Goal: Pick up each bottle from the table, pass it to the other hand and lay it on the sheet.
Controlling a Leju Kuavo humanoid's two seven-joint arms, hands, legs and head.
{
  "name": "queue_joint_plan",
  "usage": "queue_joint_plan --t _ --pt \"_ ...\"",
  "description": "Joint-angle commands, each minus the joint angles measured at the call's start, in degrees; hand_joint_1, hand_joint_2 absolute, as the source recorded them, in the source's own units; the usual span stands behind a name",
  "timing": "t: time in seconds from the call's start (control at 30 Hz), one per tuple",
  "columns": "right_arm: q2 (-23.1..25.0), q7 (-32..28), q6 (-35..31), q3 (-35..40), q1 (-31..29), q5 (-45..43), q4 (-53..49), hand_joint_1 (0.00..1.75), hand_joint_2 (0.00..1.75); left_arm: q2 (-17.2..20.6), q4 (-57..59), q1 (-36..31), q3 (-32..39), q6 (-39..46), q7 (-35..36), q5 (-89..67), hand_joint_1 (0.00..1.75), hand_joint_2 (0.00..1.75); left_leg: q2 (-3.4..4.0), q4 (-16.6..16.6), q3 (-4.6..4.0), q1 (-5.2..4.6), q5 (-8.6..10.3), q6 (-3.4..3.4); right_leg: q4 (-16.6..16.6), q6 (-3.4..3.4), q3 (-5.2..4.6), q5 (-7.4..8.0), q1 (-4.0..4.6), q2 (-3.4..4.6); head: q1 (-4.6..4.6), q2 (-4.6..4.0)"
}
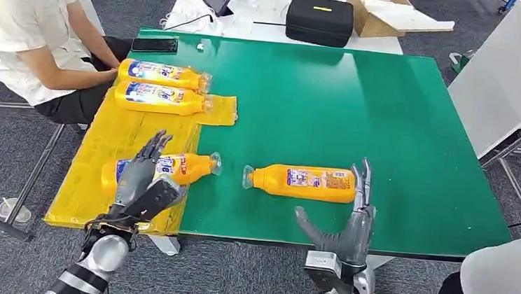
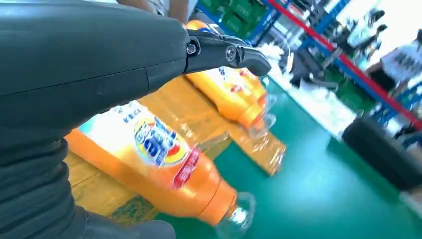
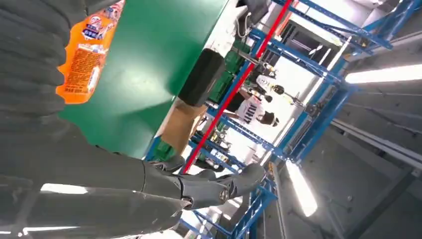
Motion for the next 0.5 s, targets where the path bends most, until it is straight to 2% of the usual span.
queue_joint_plan --t 0.03,0.17,0.2,0.23,0.27,0.37,0.4,0.43,0.5 --pt "1.7 0.1 0.0 -4.4 0.4 2.0 0.5 0.0 1.75 -2.0 -4.1 2.1 2.4 0.5 -0.2 1.9 0.0 1.75 0.02 0.0 0.2 -0.03 -0.09 0.06 0.0 -0.08 0.2 -0.1 0.0 -0.06 0.02 0.02" --pt "1.7 0.1 0.0 -4.4 0.4 2.0 0.5 0.0 1.75 -2.0 -4.1 2.1 2.4 0.5 -0.2 1.9 0.0 1.75 0.06 0.0 0.22 -0.01 -0.11 0.05 0.0 -0.11 0.23 -0.1 0.03 -0.03 0.0 0.0" --pt "2.3 0.1 0.0 -5.4 0.2 3.6 1.7 0.0 0.0 -2.1 -4.5 2.4 2.5 0.5 -0.2 2.3 0.0 1.75 0.07 0.0 0.29 -0.02 -0.14 0.06 0.0 -0.13 0.29 -0.14 0.03 -0.04 0.0 0.0" --pt "2.4 0.1 0.0 -7.2 -0.3 12.0 7.0 0.0 1.75 -2.3 -5.1 3.0 2.8 0.9 -0.4 2.8 0.0 1.75 0.01 0.0 0.16 -0.02 -0.06 0.04 0.0 -0.08 0.17 -0.08 0.01 -0.05 0.0 0.02" --pt "2.9 0.3 0.0 -10.9 -1.2 21.5 12.4 0.0 1.75 -2.9 -5.9 4.0 3.0 1.1 -0.7 3.4 0.0 1.75 0.05 0.0 0.28 -0.01 -0.12 0.04 0.0 -0.12 0.29 -0.12 0.03 -0.04 0.0 0.0" --pt "-2.1 8.0 0.0 -14.5 -4.1 35.3 21.2 0.0 1.75 -7.2 -8.7 7.6 3.5 0.7 -2.5 10.5 0.0 1.75 0.07 -0.2 0.47 0.02 -0.1 0.09 -0.3 -0.07 0.52 -0.04 0.07 -0.02 -0.02 0.0" --pt "-4.3 10.0 0.0 -14.4 -5.3 37.1 22.9 0.0 1.75 -9.4 -7.9 8.0 3.6 2.2 -2.5 13.3 0.0 1.75 -0.02 -0.1 0.31 0.02 -0.06 0.08 -0.2 -0.03 0.38 -0.03 0.05 -0.08 -0.02 0.0" --pt "-5.2 10.1 0.0 -18.1 -6.3 40.0 23.5 0.0 1.75 -11.7 -5.3 7.3 2.7 6.4 -1.6 15.9 0.0 1.75 -0.03 -0.1 0.41 0.0 -0.11 0.11 -0.2 -0.05 0.49 -0.08 0.04 -0.11 -0.02 0.0" --pt "-6.2 8.1 0.0 -21.4 -8.8 40.5 25.9 0.0 1.75 -13.7 -0.4 5.2 0.8 10.4 -2.1 21.4 0.0 1.75 -0.2 -0.1 0.27 -0.06 -0.05 0.17 -0.2 0.02 0.41 -0.07 -0.02 -0.27 -0.02 0.0"
